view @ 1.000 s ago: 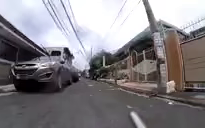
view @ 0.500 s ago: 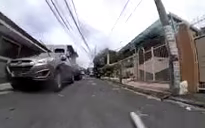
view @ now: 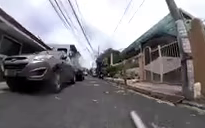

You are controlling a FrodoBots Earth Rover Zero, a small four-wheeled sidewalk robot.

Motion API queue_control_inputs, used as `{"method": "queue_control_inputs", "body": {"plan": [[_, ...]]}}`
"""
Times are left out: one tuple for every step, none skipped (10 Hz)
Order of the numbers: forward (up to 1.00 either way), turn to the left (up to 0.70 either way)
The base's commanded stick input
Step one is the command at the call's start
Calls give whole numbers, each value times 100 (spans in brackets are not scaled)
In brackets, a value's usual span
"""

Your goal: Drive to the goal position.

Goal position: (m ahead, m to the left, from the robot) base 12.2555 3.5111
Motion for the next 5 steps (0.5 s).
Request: {"method": "queue_control_inputs", "body": {"plan": [[70, 0], [70, 0], [70, 0], [70, 0], [70, 0]]}}
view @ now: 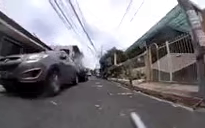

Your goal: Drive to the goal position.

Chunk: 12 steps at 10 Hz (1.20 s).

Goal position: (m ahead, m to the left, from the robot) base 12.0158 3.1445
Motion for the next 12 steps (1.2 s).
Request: {"method": "queue_control_inputs", "body": {"plan": [[70, 0], [70, 0], [70, -20], [70, -25], [70, -22], [70, -19], [70, -16], [70, -13], [70, -10], [70, -7], [70, -4], [70, -1]]}}
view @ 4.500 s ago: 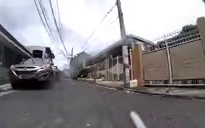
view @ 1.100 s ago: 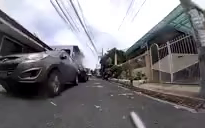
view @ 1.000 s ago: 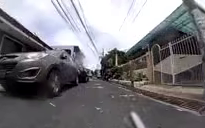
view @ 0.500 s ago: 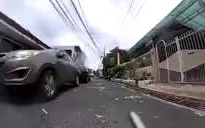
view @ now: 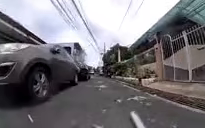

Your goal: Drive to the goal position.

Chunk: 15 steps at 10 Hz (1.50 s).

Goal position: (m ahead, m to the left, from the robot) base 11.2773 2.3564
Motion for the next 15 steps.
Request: {"method": "queue_control_inputs", "body": {"plan": [[70, 0], [70, 0], [70, -5], [70, -11], [70, -17], [70, -32], [70, -32], [70, -30], [70, -23], [70, -9], [70, -8], [70, -11], [70, -14], [70, -17], [70, -20]]}}
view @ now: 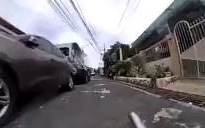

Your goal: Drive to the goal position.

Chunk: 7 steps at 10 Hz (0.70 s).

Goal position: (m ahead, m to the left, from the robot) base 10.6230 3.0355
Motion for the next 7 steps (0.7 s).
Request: {"method": "queue_control_inputs", "body": {"plan": [[70, -23], [70, -26], [70, -29], [70, -32], [70, -34], [70, -34], [70, -31]]}}
